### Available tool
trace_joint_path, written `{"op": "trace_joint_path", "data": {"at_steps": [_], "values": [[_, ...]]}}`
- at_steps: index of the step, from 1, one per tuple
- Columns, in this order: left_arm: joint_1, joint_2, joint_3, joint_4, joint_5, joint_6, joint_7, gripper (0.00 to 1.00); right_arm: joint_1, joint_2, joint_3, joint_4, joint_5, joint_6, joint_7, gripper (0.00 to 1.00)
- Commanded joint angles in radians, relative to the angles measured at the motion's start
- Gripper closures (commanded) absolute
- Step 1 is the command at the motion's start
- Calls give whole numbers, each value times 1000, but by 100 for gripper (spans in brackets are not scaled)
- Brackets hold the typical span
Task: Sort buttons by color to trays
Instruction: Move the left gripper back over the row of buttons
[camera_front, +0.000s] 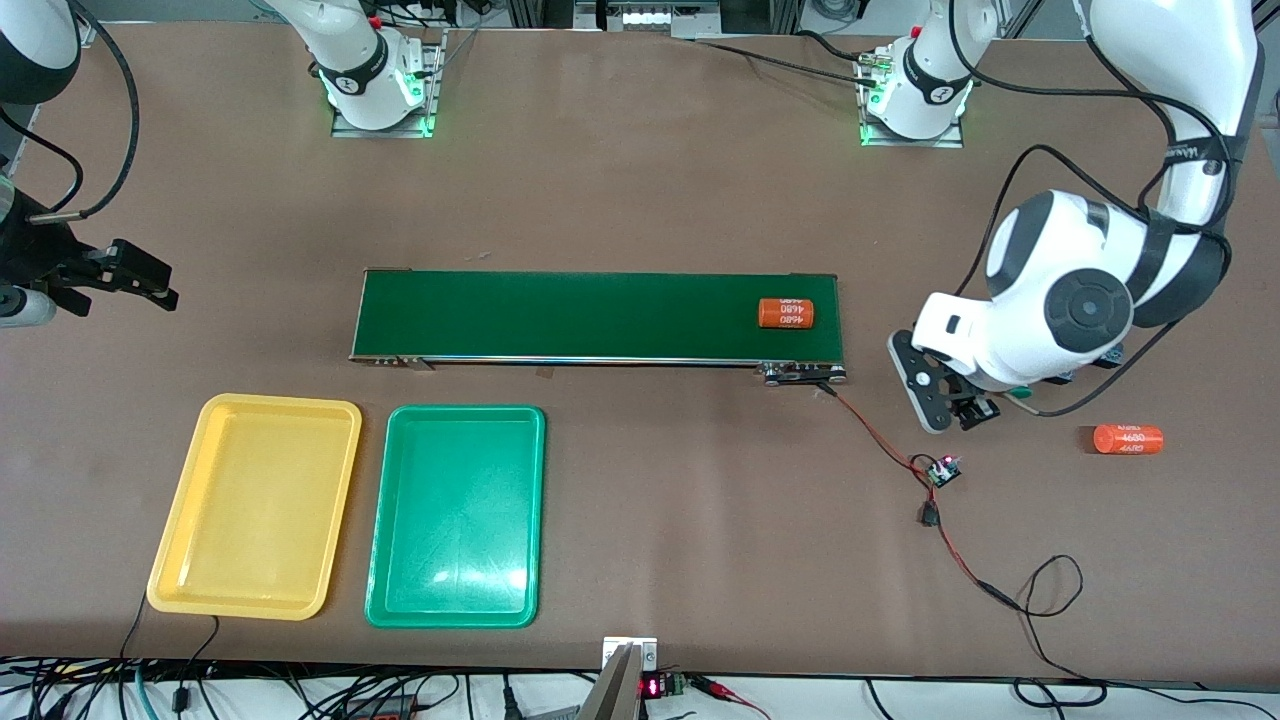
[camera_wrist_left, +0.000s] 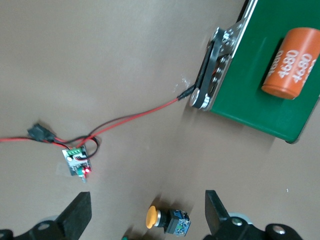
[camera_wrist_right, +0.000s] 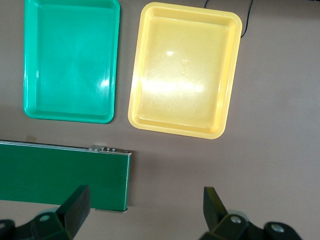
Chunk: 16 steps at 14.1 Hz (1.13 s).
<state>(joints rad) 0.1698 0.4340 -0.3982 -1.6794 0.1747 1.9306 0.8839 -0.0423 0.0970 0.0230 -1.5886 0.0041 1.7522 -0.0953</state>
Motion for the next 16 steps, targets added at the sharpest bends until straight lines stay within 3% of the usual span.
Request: {"op": "trace_joint_path", "data": {"at_steps": [1,5,7,10,16], "values": [[56,32,-11,1,-18,-43,-49,0,-5,4,3,13,16,1,8,0],[95,28,-13,-32,-30,-104,-308,0,-8,4,3,13,16,1,8,0],[158,34,-13,-40,-98,-76,-329,0,-8,4,3,13,16,1,8,0],[203,35,-11,-62,-104,-45,-344,0,-21,4,3,13,16,9,6,0],[229,34,-11,-112,-104,-39,-578,0,-22,4,3,13,16,12,6,0]]}}
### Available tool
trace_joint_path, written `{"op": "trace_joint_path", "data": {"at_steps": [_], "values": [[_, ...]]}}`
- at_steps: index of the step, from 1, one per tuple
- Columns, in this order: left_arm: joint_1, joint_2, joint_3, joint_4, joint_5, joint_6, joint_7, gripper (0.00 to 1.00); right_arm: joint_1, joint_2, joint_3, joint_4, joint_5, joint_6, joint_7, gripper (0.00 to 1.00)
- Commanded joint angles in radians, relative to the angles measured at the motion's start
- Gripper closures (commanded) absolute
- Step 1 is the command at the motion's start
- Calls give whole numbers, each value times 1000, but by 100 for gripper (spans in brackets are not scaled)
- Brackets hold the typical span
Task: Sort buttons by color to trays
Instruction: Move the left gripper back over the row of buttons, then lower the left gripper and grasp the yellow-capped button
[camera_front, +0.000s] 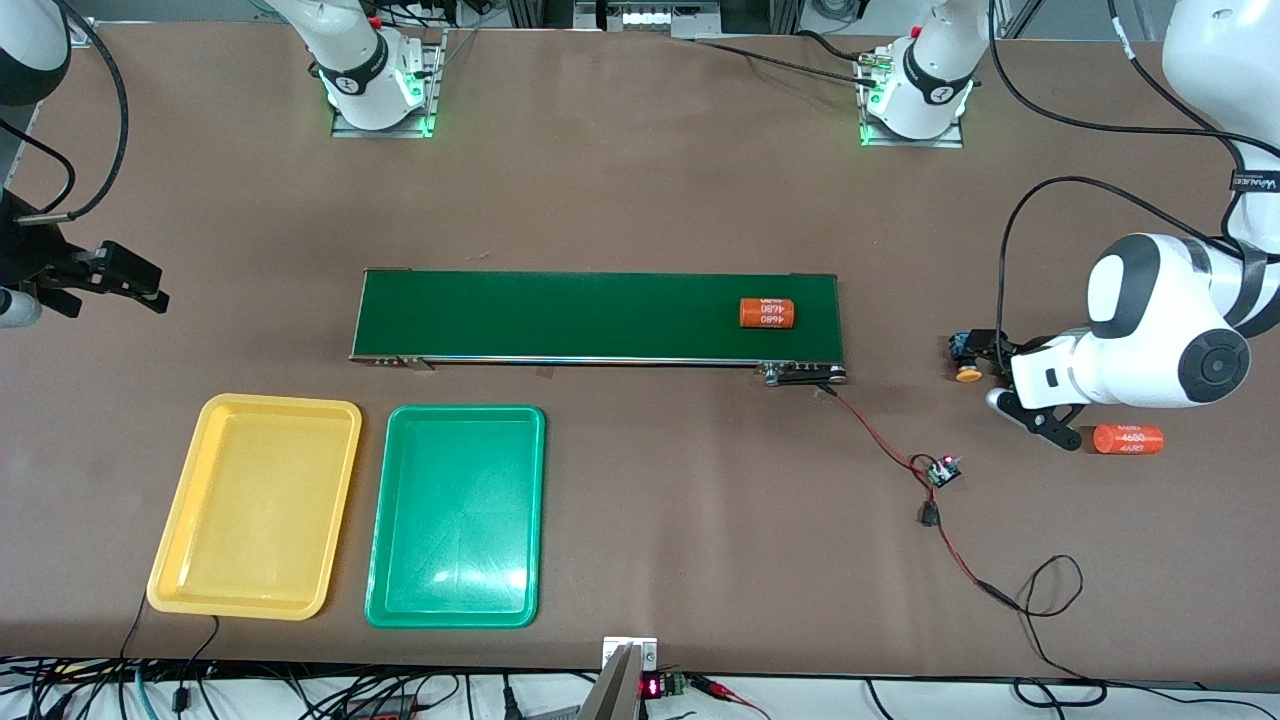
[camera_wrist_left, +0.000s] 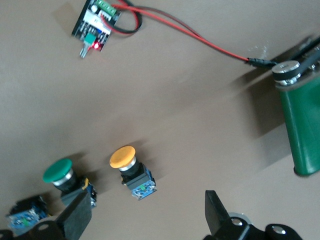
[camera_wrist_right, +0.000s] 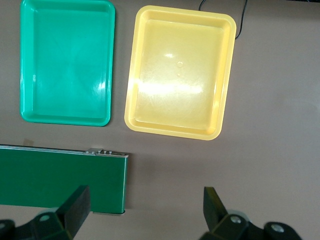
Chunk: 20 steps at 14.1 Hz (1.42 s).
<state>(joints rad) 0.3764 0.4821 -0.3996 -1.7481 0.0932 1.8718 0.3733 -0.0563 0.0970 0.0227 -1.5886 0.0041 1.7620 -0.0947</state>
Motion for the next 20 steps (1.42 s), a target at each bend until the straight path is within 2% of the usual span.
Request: {"op": "trace_joint_path", "data": {"at_steps": [1,3,5,9,12,14,15,17,20], "values": [[25,-26,-8,-75,-27,50,-111,0,-8,4,3,13,16,4,6,0],[18,-71,-1,-135,-39,79,-233,0,-8,4,3,13,14,5,6,0],[10,-92,7,-140,-27,72,-278,0,-11,4,3,13,16,5,6,0],[-5,-100,7,-133,149,107,-275,0,-11,4,3,13,16,5,6,0],[-1,-100,7,-134,119,122,-278,0,-11,4,3,13,16,5,6,0],[1,-94,18,-142,-11,124,-278,0,-11,4,3,13,16,5,6,0],[-1,-89,28,-146,-15,124,-277,0,-11,4,3,13,16,5,6,0],[2,-80,28,-189,-15,144,-277,0,-11,4,3,13,16,5,6,0],[10,-73,28,-302,-15,304,-275,0,-11,4,3,13,16,5,6,0]]}}
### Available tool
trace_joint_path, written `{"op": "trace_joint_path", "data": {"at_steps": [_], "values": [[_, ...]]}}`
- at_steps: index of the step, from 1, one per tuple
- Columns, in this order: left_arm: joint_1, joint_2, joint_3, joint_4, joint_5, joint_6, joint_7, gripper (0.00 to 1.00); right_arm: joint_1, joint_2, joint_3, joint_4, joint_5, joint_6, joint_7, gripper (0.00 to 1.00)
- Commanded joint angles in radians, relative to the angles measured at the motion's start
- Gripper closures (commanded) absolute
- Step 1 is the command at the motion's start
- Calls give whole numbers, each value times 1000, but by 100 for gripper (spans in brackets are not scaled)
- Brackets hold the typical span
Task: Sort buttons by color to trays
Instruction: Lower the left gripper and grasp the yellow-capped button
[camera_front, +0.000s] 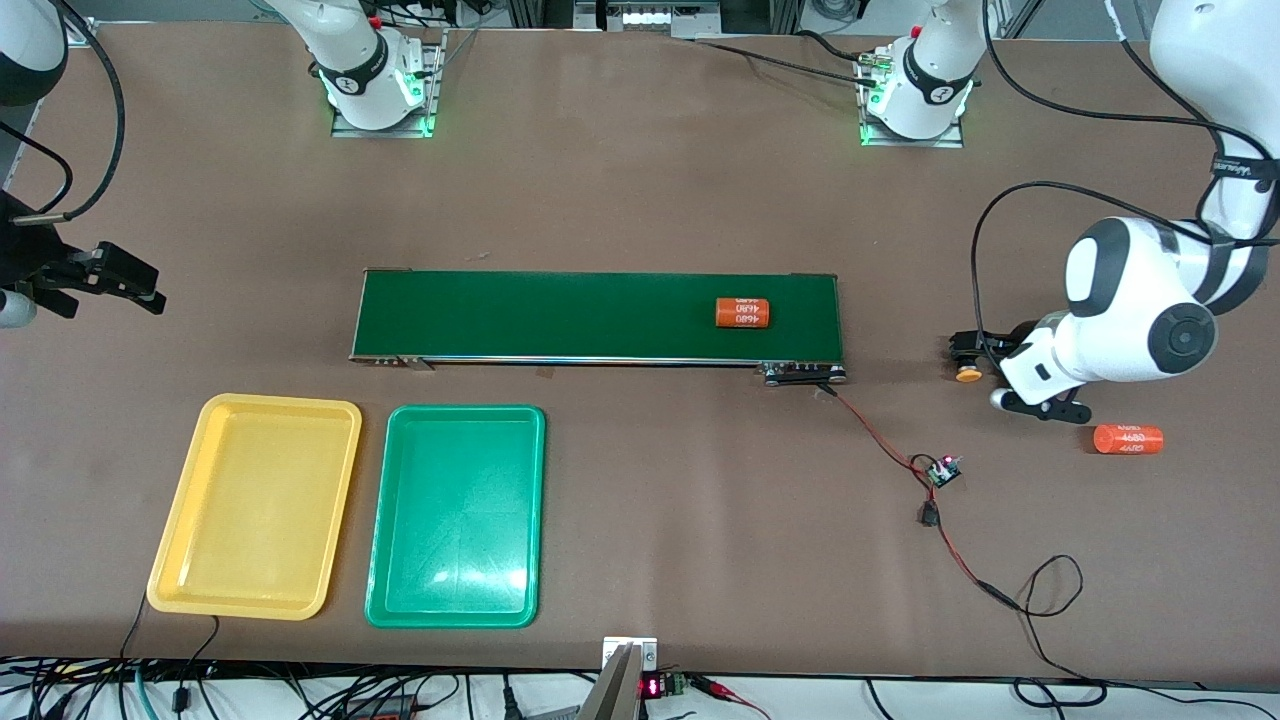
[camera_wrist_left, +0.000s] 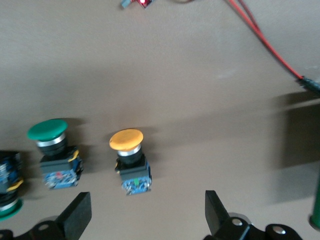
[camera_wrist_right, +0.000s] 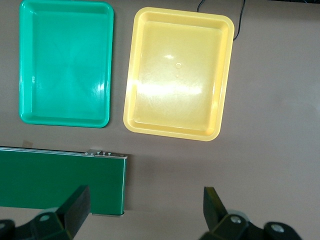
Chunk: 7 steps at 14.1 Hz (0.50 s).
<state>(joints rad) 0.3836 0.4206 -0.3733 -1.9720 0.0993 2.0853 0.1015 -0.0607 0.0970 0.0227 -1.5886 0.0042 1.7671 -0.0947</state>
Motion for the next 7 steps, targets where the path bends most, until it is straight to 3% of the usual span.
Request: {"op": "trace_joint_path", "data": {"at_steps": [1,7], "values": [[3,-5,4,-94,-21,119,-5,0,-8,4,3,13,16,0,6,0],[3,26,56,-91,-16,145,-3,0,-8,4,3,13,16,0,6,0]]}}
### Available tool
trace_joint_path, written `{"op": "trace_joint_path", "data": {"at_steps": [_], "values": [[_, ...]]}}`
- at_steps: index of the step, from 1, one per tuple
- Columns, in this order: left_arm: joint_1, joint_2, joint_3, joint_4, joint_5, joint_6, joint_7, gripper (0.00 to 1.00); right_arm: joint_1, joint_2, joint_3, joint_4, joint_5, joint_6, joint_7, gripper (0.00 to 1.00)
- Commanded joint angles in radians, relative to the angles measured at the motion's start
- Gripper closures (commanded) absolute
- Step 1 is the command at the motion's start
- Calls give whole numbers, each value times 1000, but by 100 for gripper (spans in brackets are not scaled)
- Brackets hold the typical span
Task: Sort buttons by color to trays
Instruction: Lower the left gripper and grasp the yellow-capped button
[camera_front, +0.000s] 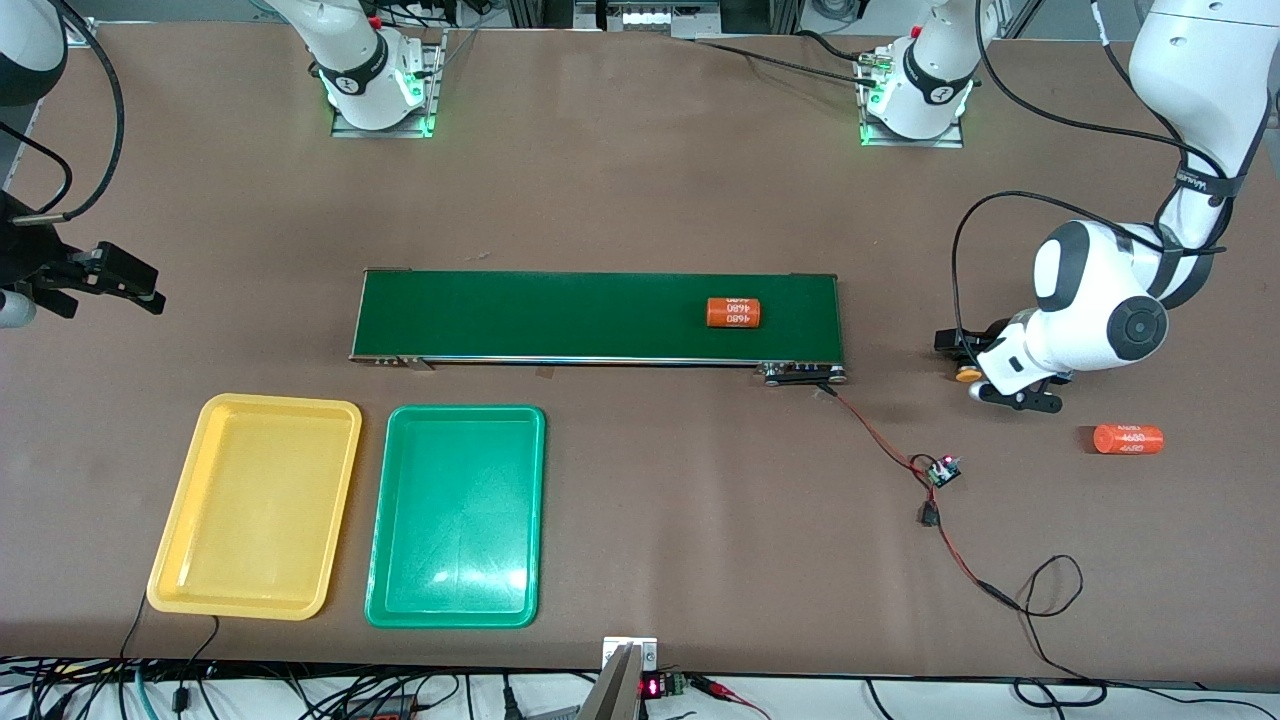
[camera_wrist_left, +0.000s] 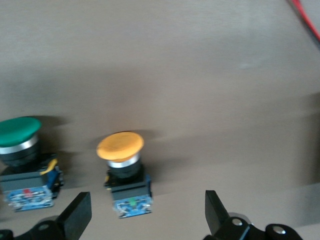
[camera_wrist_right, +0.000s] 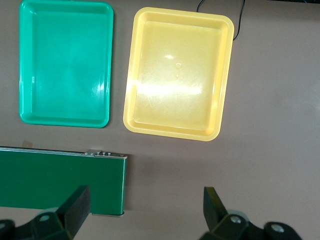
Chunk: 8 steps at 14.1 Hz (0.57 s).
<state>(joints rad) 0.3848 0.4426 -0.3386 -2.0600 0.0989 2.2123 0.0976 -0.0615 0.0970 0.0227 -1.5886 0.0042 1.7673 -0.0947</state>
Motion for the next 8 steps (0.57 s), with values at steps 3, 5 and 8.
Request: {"op": "trace_joint_path", "data": {"at_steps": [3,5,8], "values": [[2,45,42,-11,-16,64,-4,0,-8,4,3,13,16,0,6,0],[2,48,43,-57,-18,113,-13,0,-9,4,3,13,16,0,6,0],[2,45,43,-107,-18,170,-18,0,-11,4,3,13,14,0,6,0]]}}
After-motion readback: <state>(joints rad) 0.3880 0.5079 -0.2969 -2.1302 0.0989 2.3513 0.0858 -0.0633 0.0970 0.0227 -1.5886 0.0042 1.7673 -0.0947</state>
